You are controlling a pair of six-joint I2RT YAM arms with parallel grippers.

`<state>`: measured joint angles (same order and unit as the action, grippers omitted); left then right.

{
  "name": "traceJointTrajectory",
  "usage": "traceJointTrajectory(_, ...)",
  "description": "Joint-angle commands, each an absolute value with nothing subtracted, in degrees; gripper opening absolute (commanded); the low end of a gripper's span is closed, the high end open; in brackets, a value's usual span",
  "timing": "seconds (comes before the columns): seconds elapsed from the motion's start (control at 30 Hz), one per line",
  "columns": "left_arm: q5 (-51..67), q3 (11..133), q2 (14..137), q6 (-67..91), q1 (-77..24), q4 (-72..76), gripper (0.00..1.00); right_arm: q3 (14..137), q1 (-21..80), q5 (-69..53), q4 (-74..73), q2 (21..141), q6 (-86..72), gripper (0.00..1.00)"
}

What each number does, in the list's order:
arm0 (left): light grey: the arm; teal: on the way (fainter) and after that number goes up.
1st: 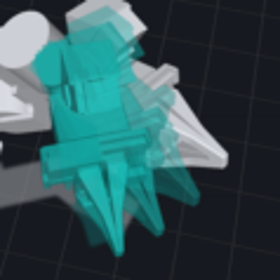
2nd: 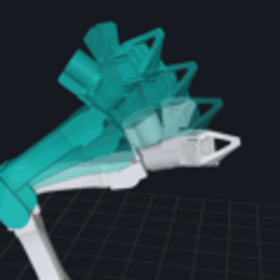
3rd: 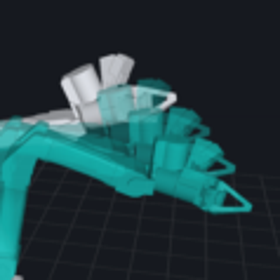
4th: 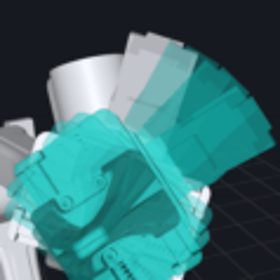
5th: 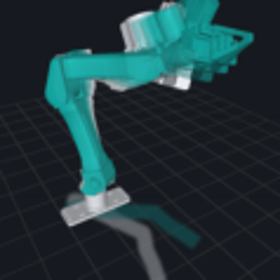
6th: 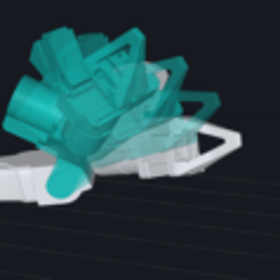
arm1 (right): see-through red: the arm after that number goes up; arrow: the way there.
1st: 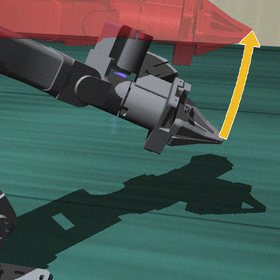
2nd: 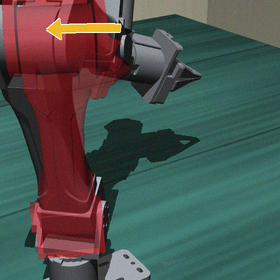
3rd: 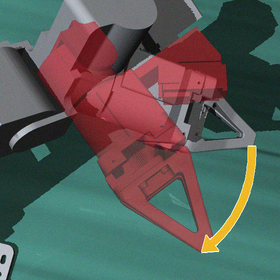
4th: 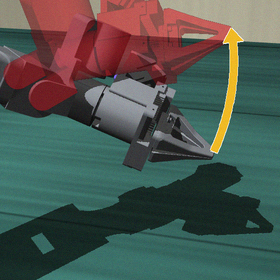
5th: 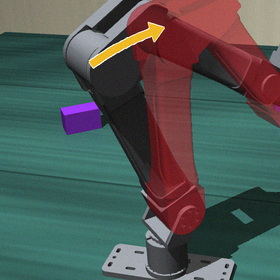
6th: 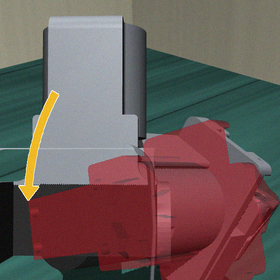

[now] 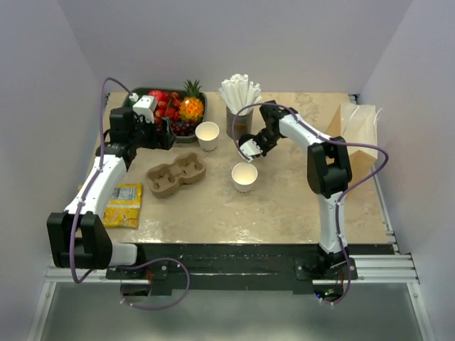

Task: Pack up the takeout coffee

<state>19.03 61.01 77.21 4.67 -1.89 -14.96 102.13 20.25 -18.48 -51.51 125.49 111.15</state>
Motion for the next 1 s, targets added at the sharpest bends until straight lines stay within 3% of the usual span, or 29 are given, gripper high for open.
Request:
traceJointTrajectory(0.0, 18.90, 60.38, 75.67, 4.22, -1.23, -12.74, 0.98, 102.92, 20.92, -17.93, -50.54, 125.07, 110.04, 0.11)
traceJointTrajectory(0.1, 18.90, 60.29, 75.76, 4.22, -1.23, -12.74, 0.98, 102.40, 20.92, -18.54, -49.92, 124.46, 109.43, 0.00)
traceJointTrajectory(0.5, 21.62, 60.47, 76.46, 5.54, -1.14, -10.73, 0.98, 102.40, 21.01, -24.08, -53.26, 115.59, 97.13, 0.00)
traceJointTrajectory(0.97, 27.77, 59.59, 76.38, 8.96, -1.32, -7.83, 0.96, 103.80, 20.83, -31.81, -55.37, 105.13, 71.91, 0.00)
